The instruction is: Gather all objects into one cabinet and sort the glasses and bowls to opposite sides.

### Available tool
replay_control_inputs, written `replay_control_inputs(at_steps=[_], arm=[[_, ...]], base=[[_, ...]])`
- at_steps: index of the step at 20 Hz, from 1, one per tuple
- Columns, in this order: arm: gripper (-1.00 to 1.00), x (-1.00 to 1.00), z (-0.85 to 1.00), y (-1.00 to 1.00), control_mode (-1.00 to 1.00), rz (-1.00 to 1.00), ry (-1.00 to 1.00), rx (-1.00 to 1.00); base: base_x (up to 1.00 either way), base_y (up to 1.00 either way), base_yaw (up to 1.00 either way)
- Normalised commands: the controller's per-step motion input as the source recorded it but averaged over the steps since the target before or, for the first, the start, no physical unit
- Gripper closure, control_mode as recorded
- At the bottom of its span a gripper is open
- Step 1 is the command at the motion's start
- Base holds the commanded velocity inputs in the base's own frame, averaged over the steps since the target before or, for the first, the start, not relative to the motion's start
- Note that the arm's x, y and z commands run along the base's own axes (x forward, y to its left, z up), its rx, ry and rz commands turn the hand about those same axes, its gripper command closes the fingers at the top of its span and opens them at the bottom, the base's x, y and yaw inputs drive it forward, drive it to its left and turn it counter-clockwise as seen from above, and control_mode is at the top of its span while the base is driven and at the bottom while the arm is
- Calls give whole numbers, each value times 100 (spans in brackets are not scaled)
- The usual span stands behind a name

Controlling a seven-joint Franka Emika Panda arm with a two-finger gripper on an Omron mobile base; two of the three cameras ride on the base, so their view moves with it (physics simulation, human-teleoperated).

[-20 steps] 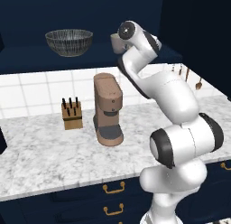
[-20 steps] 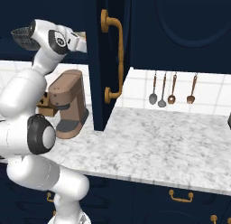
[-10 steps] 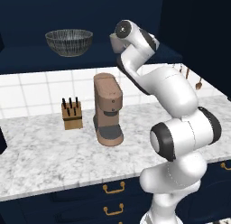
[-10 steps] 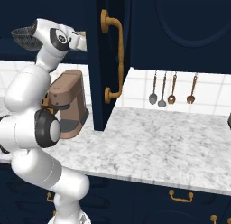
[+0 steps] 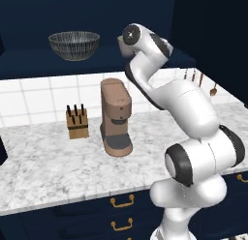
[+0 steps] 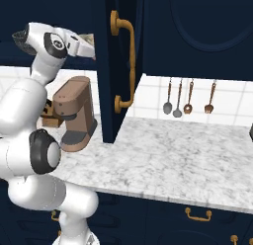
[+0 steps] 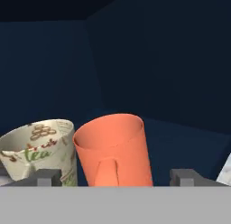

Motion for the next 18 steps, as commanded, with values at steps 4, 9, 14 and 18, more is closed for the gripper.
replay_control_inputs(at_steps=[4,9,14,18], arm=[[-100,-76,0,23,-100,0,-18,0],[-100,-99,-12,49,-100,0,-14,-3],[-100,-100,-26,49,-100,1,-5,-1],[-100,-100,-28,46,-100,3,-7,0]], base=[[0,0,0],[0,0,0],[0,0,0],[0,0,0]])
